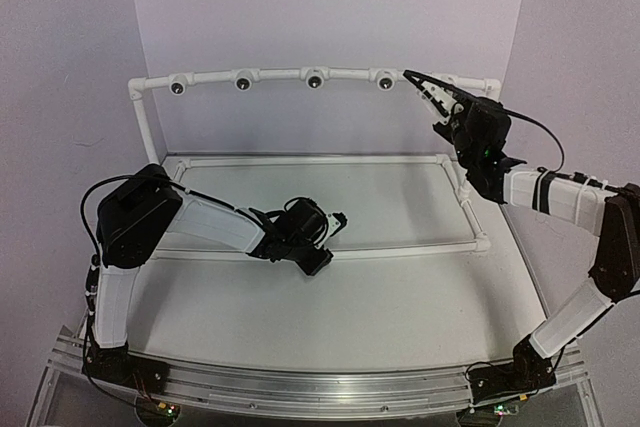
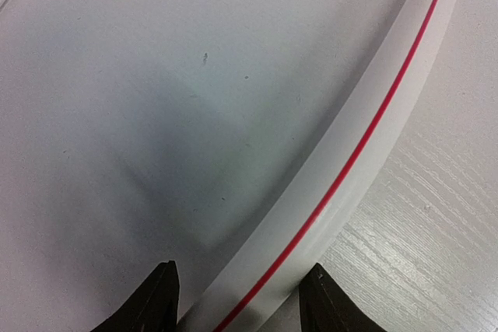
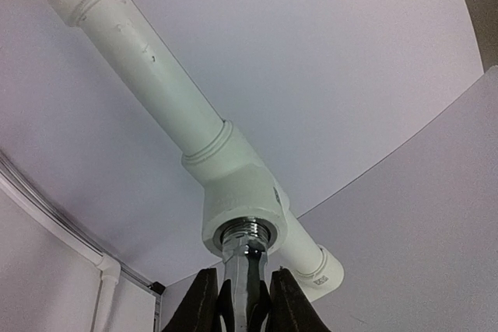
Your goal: Install the water faucets
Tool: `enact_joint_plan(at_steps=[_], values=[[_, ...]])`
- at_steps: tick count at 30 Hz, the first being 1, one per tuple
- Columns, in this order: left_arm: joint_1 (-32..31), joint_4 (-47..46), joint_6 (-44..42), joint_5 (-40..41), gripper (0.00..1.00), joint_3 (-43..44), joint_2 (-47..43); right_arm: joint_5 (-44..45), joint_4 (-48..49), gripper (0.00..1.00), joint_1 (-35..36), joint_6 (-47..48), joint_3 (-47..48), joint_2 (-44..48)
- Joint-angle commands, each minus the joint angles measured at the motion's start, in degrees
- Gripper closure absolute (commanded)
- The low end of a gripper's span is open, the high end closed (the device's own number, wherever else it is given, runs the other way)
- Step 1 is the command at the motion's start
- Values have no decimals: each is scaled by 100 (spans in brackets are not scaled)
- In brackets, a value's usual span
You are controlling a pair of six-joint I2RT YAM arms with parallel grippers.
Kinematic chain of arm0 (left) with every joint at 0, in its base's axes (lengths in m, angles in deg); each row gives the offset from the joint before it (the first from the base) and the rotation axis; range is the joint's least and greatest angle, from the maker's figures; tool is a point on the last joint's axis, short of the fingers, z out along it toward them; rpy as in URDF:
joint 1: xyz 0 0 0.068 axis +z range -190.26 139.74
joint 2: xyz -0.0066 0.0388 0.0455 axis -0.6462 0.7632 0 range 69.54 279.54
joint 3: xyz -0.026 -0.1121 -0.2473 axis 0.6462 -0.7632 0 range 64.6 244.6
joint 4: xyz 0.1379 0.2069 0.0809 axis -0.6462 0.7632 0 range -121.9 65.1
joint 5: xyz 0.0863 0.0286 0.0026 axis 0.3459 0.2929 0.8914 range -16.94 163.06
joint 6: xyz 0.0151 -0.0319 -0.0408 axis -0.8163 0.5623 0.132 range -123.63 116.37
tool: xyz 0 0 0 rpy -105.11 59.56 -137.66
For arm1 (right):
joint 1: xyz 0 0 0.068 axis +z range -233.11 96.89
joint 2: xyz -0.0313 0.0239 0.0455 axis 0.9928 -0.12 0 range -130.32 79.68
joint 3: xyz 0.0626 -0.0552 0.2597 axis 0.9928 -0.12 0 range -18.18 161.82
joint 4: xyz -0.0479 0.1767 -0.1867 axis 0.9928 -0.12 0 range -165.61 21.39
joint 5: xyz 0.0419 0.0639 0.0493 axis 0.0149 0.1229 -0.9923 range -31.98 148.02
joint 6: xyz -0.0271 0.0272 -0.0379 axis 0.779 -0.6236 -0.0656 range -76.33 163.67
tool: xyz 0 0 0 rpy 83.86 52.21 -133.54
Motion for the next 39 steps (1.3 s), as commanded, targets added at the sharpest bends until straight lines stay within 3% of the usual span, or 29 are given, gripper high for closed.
enact_joint_plan(at_steps=[1,39], values=[[-156,1697,1052,-616,100,-548,894,-247,-11,100,-50,-490,315,137],[-252,1695,1157,-625,100,-537,944,-753,-474,100,-491,-2999,779,140]])
